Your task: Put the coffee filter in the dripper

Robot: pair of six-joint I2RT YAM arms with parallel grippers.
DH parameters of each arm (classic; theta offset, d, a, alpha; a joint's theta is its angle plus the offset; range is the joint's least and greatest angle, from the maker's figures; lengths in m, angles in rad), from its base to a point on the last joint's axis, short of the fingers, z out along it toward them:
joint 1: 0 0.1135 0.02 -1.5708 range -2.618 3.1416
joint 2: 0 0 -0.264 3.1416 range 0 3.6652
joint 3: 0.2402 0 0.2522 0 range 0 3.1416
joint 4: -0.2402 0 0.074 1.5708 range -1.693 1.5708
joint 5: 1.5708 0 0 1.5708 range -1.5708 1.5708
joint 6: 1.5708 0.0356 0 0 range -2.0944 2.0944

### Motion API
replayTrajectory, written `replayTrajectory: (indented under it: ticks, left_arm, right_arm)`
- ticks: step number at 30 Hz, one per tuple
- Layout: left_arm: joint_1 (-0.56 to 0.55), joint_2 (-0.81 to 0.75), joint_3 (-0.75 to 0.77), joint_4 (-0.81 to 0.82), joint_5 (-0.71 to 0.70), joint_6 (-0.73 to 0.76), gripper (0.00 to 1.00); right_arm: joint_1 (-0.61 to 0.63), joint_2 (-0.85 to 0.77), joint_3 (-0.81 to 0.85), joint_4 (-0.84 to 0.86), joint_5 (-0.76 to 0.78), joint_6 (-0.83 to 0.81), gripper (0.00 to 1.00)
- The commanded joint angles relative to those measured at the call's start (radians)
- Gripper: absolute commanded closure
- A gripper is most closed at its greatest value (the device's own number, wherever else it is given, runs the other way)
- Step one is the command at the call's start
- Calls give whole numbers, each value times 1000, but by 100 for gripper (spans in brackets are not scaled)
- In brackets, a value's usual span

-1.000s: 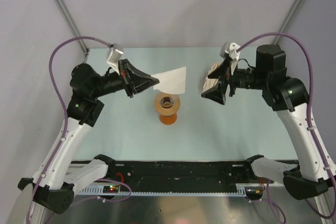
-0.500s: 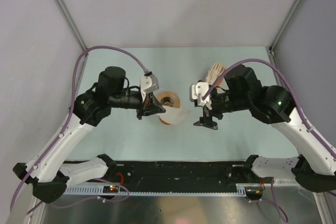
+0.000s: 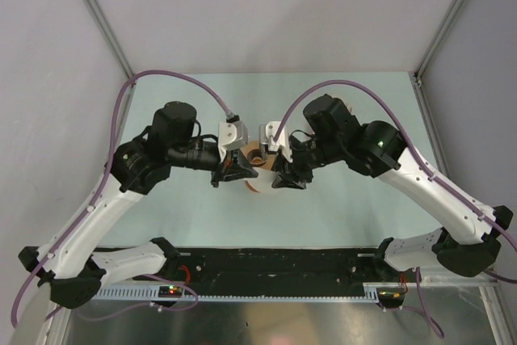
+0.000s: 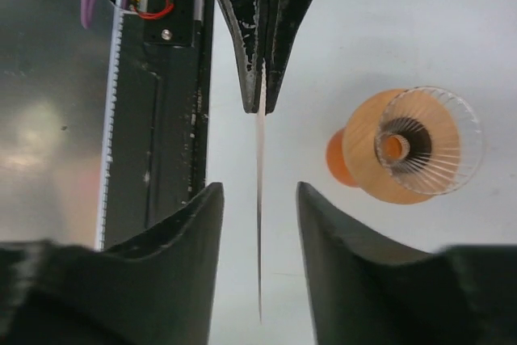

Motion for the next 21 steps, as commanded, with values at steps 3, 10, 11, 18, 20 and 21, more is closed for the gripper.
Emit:
replayTrajectory:
  ticks: [3,10,11,18,20,21]
  left_arm:
    - [-7,-11,47,7,38,6,92]
    - [179,-106,18,44,226,-74,34]
    - [191,-132,-2,48,240,-64,33]
    - [199,-170,-87,54,349,-25,38]
    - [191,-169,-95,56,340,-26,39]
    - [181,-168,-100,57,333,-31,39]
  right_arm:
    - [4,23,37,44,-103,55,90]
    - [-110,-42,-14,50,-329,135,100]
    - [-126,-55,-24,48,-360,137,100]
    - [-131,-100,-57,-9,-462,71,100]
    - [-116,-118,-73,-6,-454,56,100]
    - [-109,-127,-81,2,-448,53,100]
